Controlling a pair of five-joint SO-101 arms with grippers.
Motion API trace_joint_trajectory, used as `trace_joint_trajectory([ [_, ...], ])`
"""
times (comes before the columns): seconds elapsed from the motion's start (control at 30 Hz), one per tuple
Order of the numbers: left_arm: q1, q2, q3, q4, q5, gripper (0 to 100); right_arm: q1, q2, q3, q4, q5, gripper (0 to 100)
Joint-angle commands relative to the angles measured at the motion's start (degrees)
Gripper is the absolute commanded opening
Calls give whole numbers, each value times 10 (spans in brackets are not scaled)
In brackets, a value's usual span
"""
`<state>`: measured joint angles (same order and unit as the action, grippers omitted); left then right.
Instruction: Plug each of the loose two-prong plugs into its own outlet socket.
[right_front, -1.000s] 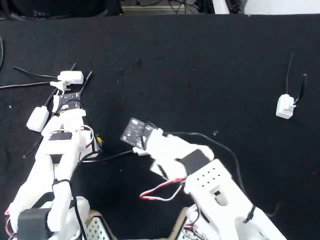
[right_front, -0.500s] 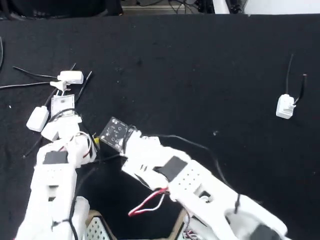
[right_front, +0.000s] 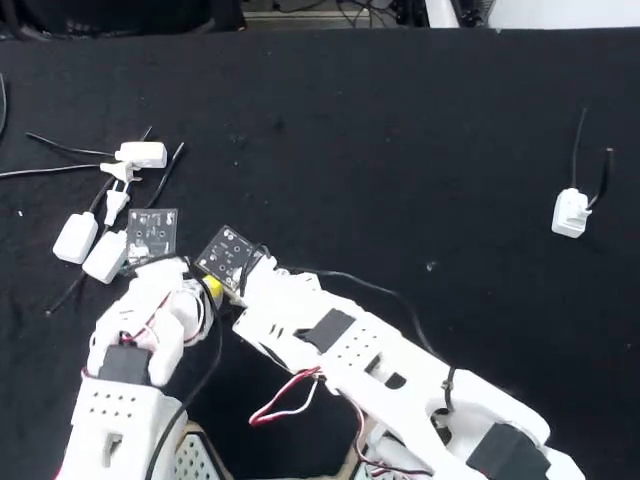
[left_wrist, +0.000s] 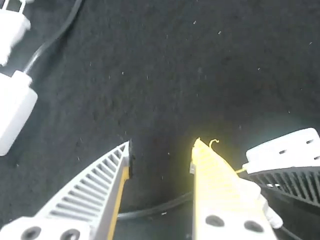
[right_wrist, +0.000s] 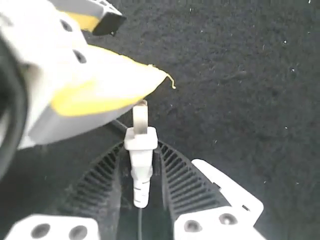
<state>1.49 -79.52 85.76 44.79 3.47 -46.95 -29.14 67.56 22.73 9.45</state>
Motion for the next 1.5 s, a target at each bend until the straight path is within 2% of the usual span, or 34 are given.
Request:
trace_joint_trajectory([
  [0.0, 20, -77, 22, 4, 7, 205, -18, -2, -2, -38, -4, 11],
  [0.17, 15, -149, 33, 42, 7, 205, -47, -2, 1, -35, -4, 11],
  [0.47, 7, -247, 56, 87, 7, 205, -45, -5, -6, -6, 0, 11],
  [0.7, -18, -249, 54, 86, 7, 205, -48, -52, -1, 25, 0, 11],
  [0.97, 46, -248, 62, 88, 6, 205, -58, -68, 11, 26, -3, 11],
  [1.3, 44, -247, 65, 88, 3, 205, -57, -68, 11, 29, 0, 11],
  [1.47, 17, -247, 65, 88, 4, 205, -47, -69, 8, 30, 0, 11],
])
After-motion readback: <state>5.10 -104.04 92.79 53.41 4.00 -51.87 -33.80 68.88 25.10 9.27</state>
